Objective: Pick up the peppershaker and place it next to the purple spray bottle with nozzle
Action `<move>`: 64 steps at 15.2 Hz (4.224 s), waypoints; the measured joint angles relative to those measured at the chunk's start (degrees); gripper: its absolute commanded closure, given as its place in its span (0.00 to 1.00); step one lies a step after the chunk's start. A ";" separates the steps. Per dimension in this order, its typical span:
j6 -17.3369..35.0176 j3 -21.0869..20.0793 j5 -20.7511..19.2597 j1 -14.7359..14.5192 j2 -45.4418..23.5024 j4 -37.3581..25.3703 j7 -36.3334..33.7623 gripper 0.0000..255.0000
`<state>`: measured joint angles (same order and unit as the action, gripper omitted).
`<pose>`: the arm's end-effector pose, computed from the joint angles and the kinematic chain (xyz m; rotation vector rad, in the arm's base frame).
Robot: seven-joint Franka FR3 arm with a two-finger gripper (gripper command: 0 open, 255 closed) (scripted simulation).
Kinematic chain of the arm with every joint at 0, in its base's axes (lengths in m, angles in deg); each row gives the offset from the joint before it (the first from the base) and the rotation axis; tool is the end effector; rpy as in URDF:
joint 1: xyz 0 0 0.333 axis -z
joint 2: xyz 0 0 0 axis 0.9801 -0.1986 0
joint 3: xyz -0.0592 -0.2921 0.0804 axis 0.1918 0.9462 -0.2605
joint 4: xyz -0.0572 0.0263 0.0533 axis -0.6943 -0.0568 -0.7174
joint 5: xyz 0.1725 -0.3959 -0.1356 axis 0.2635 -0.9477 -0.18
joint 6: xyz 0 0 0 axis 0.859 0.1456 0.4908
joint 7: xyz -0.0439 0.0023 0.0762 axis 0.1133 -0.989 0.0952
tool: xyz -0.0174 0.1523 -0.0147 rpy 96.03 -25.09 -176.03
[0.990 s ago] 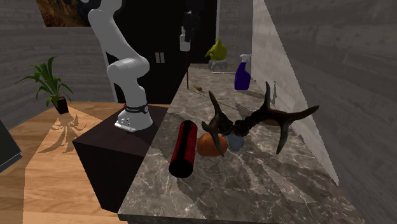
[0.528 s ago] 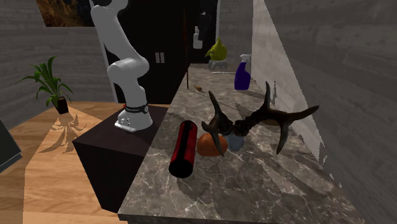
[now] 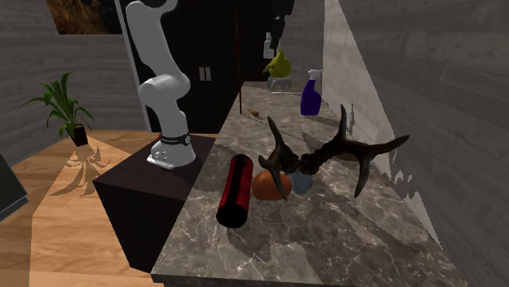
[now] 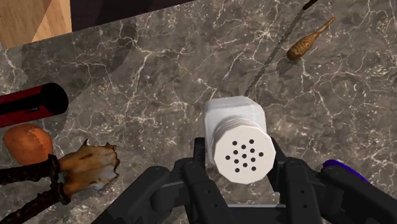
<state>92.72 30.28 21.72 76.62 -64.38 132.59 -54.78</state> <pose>0.4823 0.2005 0.5988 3.0888 0.0095 -0.2975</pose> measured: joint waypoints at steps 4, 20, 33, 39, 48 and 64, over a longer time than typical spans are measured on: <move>-0.04 -3.61 -0.74 -2.21 -6.89 -6.93 -6.09 1.00; -3.15 -9.56 -8.96 -13.51 -31.87 -33.74 -21.07 1.00; 9.25 -9.31 -7.10 -10.83 -27.32 -16.98 -19.56 1.00; 14.46 -9.17 -6.76 -10.24 -26.38 -10.89 -19.11 1.00; 21.16 -8.98 -6.90 -9.95 -26.60 -4.35 -18.86 1.00; 32.45 -8.38 -8.23 -10.02 -29.44 4.38 -19.00 1.00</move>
<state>125.17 21.90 13.49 66.60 -93.81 136.97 -73.78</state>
